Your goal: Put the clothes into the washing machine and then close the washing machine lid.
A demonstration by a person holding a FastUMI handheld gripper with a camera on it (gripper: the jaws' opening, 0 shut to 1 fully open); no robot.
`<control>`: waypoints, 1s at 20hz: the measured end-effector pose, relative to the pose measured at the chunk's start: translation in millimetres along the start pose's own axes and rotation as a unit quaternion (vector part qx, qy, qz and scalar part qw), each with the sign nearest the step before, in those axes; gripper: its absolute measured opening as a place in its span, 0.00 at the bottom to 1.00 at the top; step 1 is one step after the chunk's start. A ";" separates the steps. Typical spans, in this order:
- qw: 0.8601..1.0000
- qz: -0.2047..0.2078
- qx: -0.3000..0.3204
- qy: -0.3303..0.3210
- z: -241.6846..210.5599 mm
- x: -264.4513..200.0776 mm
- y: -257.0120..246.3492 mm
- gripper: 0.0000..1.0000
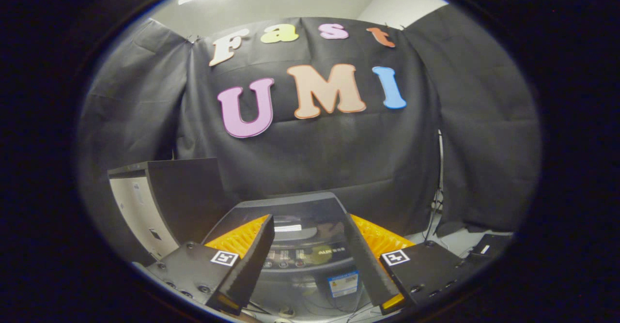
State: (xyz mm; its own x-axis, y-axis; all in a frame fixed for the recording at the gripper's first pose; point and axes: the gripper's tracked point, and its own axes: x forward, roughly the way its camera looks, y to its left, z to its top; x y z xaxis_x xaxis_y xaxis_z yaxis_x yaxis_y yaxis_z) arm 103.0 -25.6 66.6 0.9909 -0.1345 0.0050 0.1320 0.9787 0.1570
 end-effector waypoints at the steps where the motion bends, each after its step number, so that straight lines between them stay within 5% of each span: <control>1: 1.000 -0.002 0.002 -0.002 -0.5 -9.6 -6.8 0.91; 8: 0.999 0.001 -0.031 -0.015 -16.3 -69.2 -28.9 0.92; 20: 0.996 0.044 -0.067 0.030 -76.4 -96.9 -11.5 0.95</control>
State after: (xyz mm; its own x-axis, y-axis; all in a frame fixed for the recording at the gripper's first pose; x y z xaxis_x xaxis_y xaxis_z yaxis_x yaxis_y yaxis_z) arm 7.5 -12.0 -11.1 0.9980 -0.0426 -0.0462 0.0438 0.9987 0.0251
